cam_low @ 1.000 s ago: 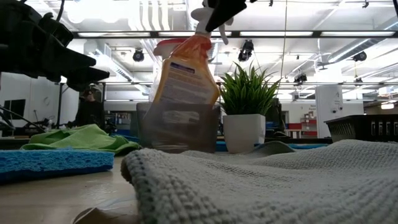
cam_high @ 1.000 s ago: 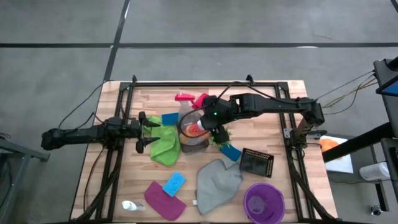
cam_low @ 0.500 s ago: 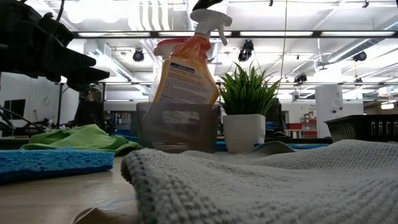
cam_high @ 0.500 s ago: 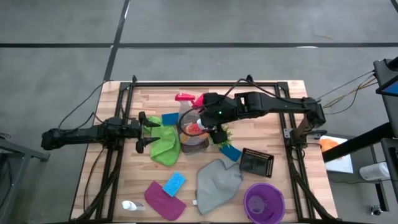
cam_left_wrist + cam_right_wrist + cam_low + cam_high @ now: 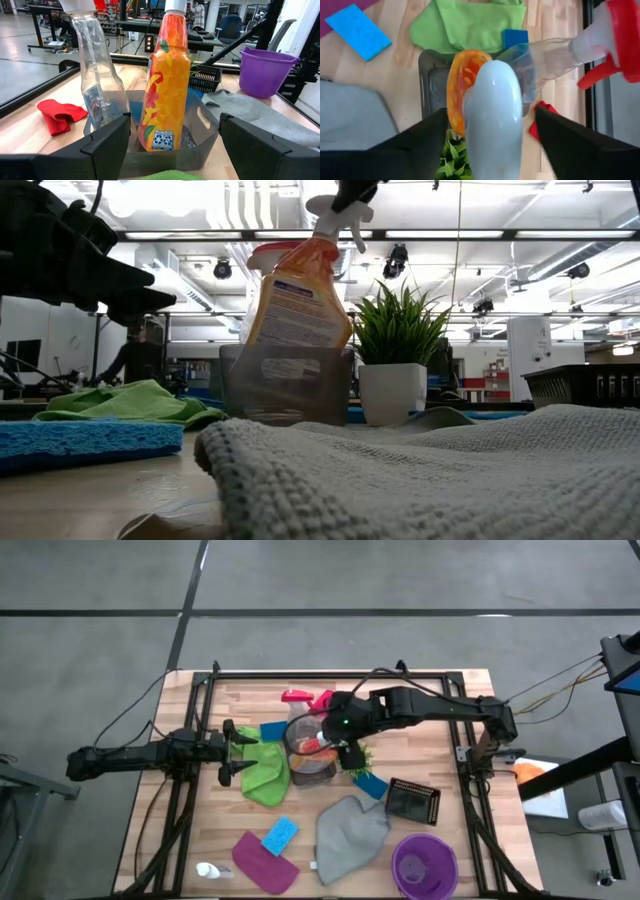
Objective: Pick & Place Kitchen Items
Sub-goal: Put the orange spray bottle into the transparent black bin
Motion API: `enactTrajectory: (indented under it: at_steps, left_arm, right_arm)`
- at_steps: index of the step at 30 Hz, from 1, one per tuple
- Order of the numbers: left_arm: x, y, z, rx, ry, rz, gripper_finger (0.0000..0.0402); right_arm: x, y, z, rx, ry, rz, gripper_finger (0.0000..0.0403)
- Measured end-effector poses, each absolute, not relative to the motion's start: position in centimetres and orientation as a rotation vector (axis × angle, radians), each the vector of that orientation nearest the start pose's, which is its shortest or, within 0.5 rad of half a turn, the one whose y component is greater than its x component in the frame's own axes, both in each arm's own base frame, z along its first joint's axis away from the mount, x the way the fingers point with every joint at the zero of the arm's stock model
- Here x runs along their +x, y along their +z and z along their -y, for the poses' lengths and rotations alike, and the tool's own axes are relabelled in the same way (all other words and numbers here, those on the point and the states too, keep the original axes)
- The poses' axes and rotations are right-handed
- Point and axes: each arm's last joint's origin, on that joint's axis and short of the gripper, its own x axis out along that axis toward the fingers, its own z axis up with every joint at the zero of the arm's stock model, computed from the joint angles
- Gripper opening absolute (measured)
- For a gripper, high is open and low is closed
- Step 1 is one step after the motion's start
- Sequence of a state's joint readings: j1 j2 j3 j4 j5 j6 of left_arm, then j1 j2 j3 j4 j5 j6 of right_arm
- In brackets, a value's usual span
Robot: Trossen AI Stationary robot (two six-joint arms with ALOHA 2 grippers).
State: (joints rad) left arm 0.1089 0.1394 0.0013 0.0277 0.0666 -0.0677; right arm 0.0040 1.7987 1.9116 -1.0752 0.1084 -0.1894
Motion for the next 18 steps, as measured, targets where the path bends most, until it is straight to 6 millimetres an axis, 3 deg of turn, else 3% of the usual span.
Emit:
enactTrajectory:
  at_steps: [7, 18]
  left_arm:
    - [10.51, 15.52, -0.96, -0.078, 0.046, -0.108, 0.0308]
    - [10.51, 15.52, -0.95, -0.081, 0.046, -0.108, 0.0308]
  right_arm:
    - [37.65, 36.03, 0.10, -0.242, 0.019, -1.000, 0.0101]
    - [37.66, 36.11, 0.09, -0.283, 0.019, -0.995, 0.0103]
